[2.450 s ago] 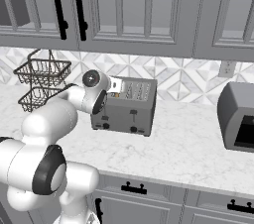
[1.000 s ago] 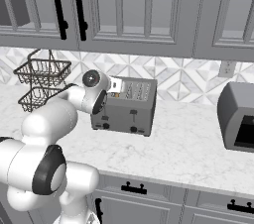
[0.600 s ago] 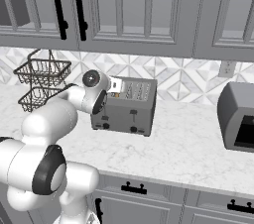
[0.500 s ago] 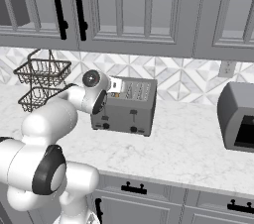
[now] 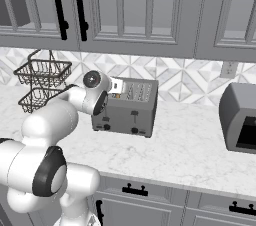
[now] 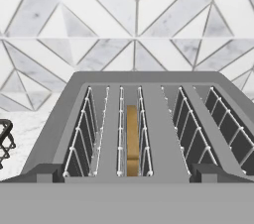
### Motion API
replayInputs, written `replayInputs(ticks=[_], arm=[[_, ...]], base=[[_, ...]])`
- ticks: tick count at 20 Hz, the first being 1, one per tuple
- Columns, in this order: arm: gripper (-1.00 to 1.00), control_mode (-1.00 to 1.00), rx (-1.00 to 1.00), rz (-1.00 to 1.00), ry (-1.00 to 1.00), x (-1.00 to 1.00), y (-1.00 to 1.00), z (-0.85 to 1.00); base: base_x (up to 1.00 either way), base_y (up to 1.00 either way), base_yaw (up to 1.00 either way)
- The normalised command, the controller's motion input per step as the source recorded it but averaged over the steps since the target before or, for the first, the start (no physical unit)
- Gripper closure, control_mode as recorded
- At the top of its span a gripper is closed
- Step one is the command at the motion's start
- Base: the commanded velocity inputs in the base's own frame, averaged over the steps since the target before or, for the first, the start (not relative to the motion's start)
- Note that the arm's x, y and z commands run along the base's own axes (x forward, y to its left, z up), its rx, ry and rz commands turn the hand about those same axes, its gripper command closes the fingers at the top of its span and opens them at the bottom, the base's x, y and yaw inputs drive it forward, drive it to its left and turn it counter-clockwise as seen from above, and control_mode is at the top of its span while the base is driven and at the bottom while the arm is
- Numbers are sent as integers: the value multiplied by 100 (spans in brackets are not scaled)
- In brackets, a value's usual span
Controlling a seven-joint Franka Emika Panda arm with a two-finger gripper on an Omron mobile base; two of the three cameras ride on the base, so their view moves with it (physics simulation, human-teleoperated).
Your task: Start the toaster. Once the lever pops up, take the bread to the plate on the dining counter.
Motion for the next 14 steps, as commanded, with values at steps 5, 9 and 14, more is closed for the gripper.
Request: replayInputs(ticks=[5, 9, 14], arm=[[-100, -100, 0, 0, 0, 0, 0, 0], [-100, -100, 0, 0, 0, 0, 0, 0], [-100, -100, 0, 0, 0, 0, 0, 0]], base=[[0, 0, 0], [0, 0, 0], [0, 0, 0]])
